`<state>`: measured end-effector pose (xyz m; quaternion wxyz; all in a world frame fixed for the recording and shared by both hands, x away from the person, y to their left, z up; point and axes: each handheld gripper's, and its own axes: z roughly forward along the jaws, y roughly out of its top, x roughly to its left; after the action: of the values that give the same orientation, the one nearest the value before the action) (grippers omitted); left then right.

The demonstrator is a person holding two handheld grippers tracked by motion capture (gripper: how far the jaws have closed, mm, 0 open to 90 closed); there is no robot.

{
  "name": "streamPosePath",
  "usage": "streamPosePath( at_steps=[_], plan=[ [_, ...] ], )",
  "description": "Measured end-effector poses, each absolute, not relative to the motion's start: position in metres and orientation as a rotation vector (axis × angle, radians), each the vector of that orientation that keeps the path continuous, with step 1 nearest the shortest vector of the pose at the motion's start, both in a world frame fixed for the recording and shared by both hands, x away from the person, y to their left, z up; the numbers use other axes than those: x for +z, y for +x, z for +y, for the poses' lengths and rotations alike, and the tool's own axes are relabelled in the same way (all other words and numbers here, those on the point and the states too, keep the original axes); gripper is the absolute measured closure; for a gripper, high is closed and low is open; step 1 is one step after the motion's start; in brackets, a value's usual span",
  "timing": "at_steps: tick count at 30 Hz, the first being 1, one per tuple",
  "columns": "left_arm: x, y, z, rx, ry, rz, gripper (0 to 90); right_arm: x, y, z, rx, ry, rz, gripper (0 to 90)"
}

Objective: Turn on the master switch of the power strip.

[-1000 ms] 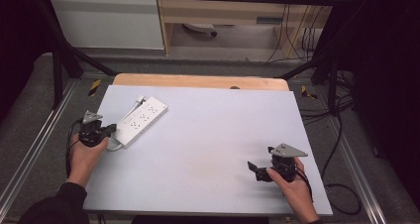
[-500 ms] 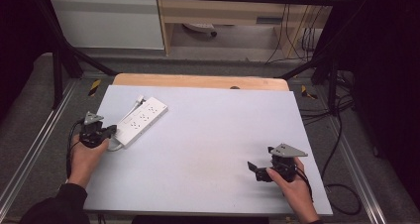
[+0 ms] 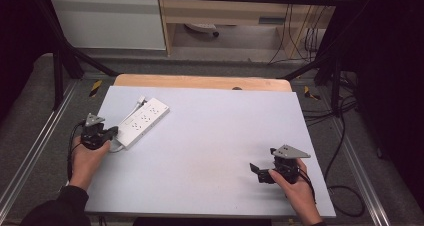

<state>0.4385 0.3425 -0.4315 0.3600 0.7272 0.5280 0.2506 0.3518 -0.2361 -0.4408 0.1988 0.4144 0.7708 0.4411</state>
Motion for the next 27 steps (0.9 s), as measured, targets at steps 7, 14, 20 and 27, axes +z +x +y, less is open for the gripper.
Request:
streamPosePath(
  at_steps=[7,14,20,27],
  plan=[
    [-0.4318,0.4381,0.3420,0.647,1.872,1.363,89.9,-0.4408,0.3517,-0.2359,1.234,1.159,2.157,3.0],
    [-0.4319,0.4380,0.3422,0.647,1.869,1.365,90.0,-0.4411,0.3517,-0.2355,1.234,1.158,2.161,3.0],
    [-0.4321,0.4383,0.3427,0.640,1.866,1.365,90.0,-0.4412,0.3518,-0.2355,1.233,1.158,2.162,3.0],
    [-0.4322,0.4383,0.3428,0.638,1.867,1.365,90.0,-0.4412,0.3517,-0.2352,1.232,1.160,2.165,3.0]
  ],
)
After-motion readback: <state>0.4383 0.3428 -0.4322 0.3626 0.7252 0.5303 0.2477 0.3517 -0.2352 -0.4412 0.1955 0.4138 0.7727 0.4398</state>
